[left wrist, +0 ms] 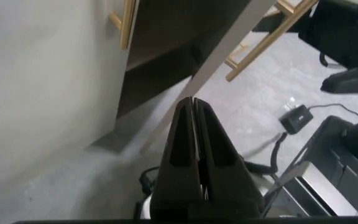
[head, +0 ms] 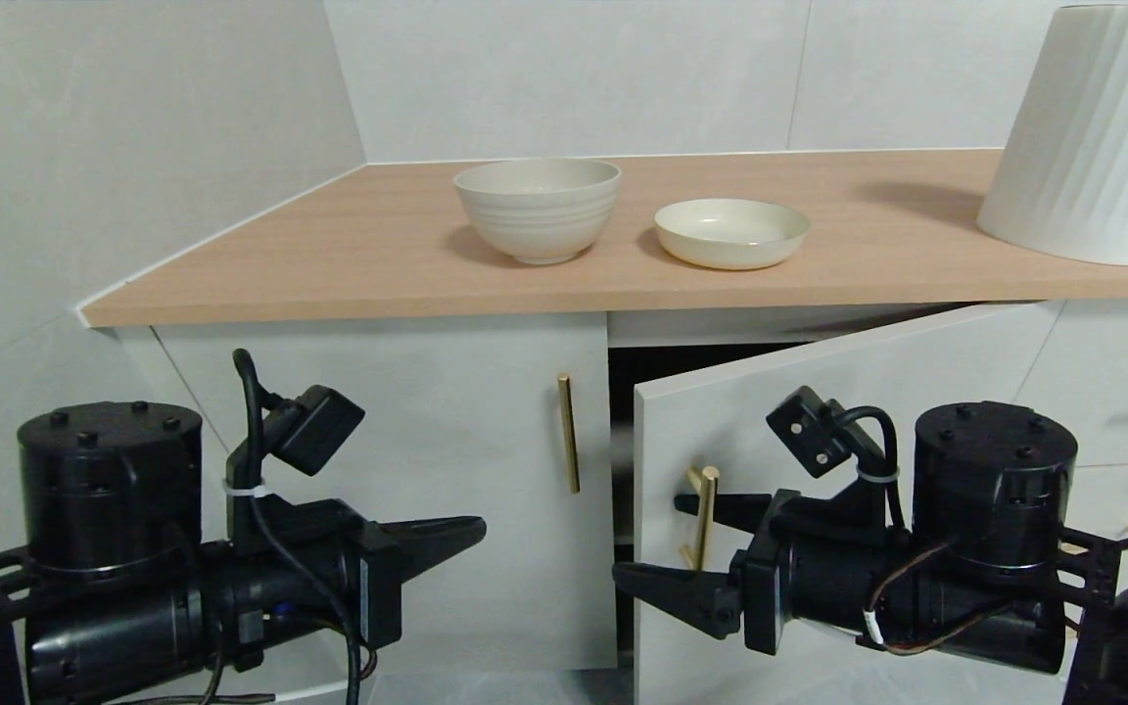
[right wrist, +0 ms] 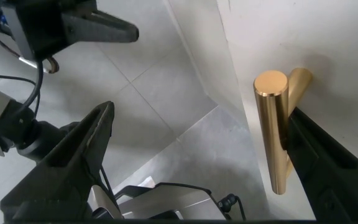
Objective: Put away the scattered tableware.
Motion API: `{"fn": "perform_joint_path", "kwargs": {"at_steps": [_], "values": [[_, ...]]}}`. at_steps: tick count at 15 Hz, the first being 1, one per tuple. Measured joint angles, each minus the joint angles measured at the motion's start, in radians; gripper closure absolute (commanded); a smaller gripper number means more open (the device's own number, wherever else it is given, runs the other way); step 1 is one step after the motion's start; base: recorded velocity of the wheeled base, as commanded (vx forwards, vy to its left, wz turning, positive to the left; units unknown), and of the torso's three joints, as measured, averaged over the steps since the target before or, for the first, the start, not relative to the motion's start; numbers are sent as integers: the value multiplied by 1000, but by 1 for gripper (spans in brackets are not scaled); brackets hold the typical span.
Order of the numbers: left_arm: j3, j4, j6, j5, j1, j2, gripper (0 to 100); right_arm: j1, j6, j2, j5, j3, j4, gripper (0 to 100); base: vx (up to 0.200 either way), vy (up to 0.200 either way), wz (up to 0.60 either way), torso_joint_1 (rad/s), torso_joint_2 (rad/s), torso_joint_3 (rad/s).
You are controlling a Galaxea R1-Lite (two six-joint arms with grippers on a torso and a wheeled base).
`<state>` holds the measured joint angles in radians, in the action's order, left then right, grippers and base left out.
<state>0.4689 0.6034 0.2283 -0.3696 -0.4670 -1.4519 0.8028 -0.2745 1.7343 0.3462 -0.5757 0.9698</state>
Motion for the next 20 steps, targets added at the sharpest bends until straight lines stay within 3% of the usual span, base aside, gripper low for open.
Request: {"fn": "perform_joint_path", "kwargs": {"at_steps": [4,6,8,10,11,14,17,20], "values": [[14,210,1,-4,-9,-86,100,3,0,-3,-2,5,0,0,0,0,0,0,0,0],[60,327,40,-3,-61,-141,100,5,-1,-4,-2,6,1,0,0,0,0,0,0,0],[90,346,61,-14,-99,-186,100,5,-3,-4,-2,6,0,0,0,0,0,0,0,0],[97,394,42,-19,-122,-245,100,5,-3,-7,-2,7,-1,0,0,0,0,0,0,0],[94,467,25,-13,-130,-284,100,5,-3,-8,-1,8,-1,0,0,0,0,0,0,0],[92,707,-12,81,-145,-422,100,6,-3,-10,0,11,0,0,0,0,0,0,0,0],[107,827,-17,109,-174,-534,100,11,-2,-11,-2,16,0,0,0,0,0,0,0,0],[139,885,-13,132,-195,-604,100,13,-2,-13,-1,21,2,0,0,0,0,0,0,0]]}}
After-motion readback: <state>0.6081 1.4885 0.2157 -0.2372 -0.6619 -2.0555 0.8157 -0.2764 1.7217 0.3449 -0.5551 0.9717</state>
